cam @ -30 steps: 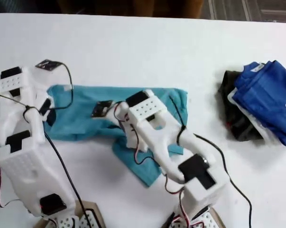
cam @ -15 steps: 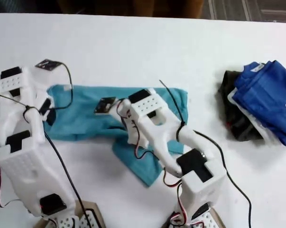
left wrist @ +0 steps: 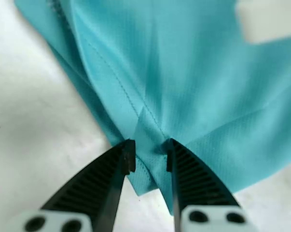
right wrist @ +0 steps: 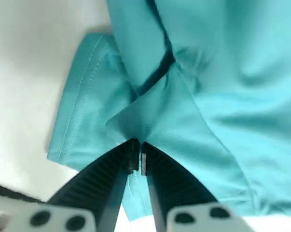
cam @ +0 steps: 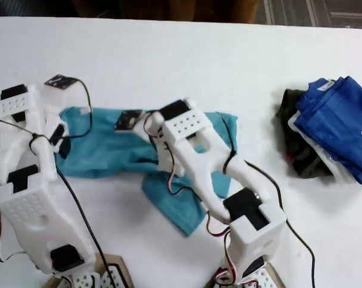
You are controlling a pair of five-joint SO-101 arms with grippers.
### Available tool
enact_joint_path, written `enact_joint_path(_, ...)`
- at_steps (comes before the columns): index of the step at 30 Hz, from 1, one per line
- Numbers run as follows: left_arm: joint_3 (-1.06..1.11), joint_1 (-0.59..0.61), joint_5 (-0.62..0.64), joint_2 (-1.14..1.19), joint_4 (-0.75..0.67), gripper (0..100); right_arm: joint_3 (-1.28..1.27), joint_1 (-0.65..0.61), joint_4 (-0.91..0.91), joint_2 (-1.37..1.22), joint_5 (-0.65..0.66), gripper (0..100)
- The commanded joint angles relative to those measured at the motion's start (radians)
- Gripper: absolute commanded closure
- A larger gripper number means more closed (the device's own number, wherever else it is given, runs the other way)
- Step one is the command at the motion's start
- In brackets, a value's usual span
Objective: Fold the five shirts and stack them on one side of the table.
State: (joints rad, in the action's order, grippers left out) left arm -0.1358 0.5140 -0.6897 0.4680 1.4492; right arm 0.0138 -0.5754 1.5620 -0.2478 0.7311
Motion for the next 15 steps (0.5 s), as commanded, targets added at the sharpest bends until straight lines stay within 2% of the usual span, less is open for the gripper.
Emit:
enact_joint_path(1, -0.001, -0.005, 0.009, -0.006, -0.005, 86, 0.074, 0.005, 0.101, 0.012, -0.003, 97.8)
enact_joint_path(9, 0.005, -0.028, 0.009, -0.006, -0.005, 86, -0.011, 0.004, 0.133, 0.002, 0.089, 97.7)
enact_joint_path(15, 0.004, -0.046, 0.009, -0.006, -0.003, 86, -0.072, 0.007, 0.042, 0.002, 0.089, 98.0)
